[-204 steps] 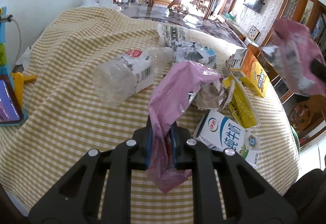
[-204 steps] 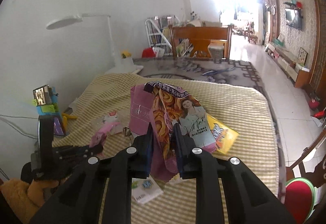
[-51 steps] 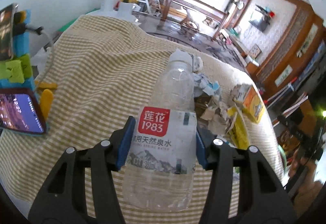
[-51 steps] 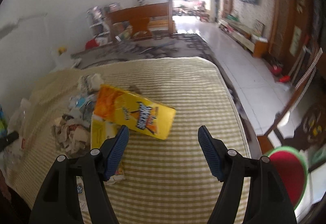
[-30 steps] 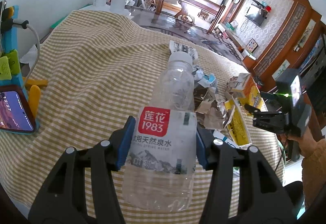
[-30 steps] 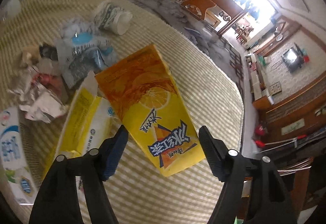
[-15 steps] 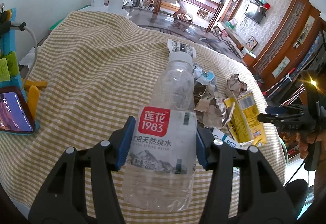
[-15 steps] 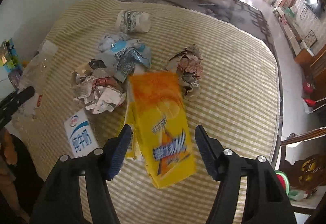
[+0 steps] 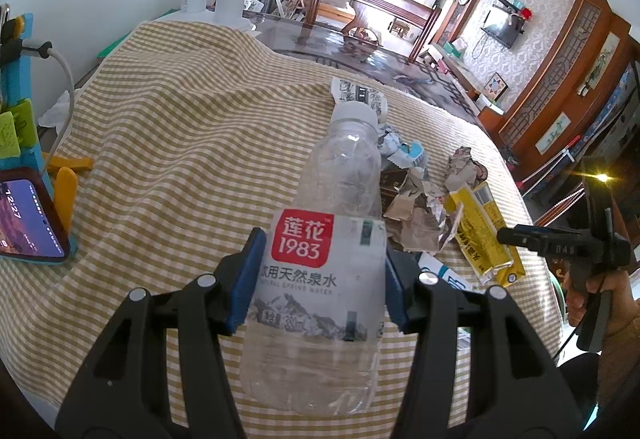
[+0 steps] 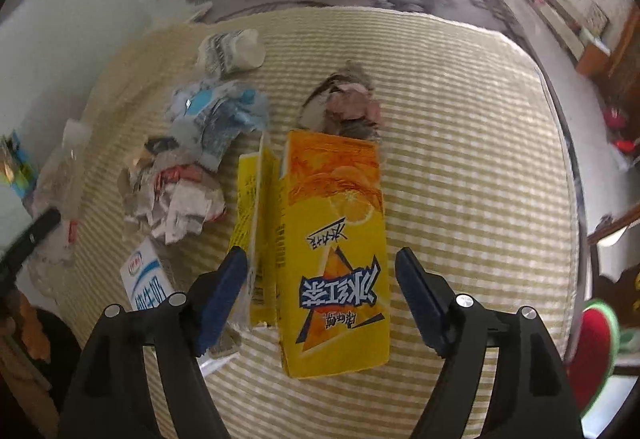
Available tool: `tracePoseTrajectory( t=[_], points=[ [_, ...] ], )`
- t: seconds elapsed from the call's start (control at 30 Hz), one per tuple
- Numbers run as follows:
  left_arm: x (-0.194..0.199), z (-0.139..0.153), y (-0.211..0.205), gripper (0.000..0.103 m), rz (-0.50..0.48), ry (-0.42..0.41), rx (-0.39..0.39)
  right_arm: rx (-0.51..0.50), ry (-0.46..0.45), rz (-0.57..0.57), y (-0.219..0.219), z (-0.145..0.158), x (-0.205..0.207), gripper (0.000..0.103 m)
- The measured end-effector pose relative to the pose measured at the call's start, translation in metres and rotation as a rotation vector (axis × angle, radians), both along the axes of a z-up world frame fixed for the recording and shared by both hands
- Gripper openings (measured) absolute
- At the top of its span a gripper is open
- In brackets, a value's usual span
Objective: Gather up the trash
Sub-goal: 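Grasp the yellow iced-tea carton with the right tool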
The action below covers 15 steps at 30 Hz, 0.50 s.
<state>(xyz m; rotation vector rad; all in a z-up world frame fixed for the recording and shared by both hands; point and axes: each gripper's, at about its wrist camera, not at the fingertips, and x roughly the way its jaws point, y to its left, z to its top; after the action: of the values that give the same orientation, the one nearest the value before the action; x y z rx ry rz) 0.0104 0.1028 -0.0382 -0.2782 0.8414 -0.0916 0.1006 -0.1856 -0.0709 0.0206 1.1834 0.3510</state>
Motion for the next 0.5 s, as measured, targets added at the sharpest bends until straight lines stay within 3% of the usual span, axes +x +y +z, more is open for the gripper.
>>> tracePoseTrajectory(
  t=[0.27, 0.5],
  points=[
    [0.002, -0.001, -0.003, 0.052, -0.014, 0.006, 0.016, 0.103, 0.041, -0.103, -0.02, -0.011, 0.005, 0.078],
    [0.011, -0.019, -0.016, 0.052, -0.064, 0.094, 0.045, 0.152, -0.006, -0.117, -0.028, -0.003, 0.0, 0.078]
  ],
)
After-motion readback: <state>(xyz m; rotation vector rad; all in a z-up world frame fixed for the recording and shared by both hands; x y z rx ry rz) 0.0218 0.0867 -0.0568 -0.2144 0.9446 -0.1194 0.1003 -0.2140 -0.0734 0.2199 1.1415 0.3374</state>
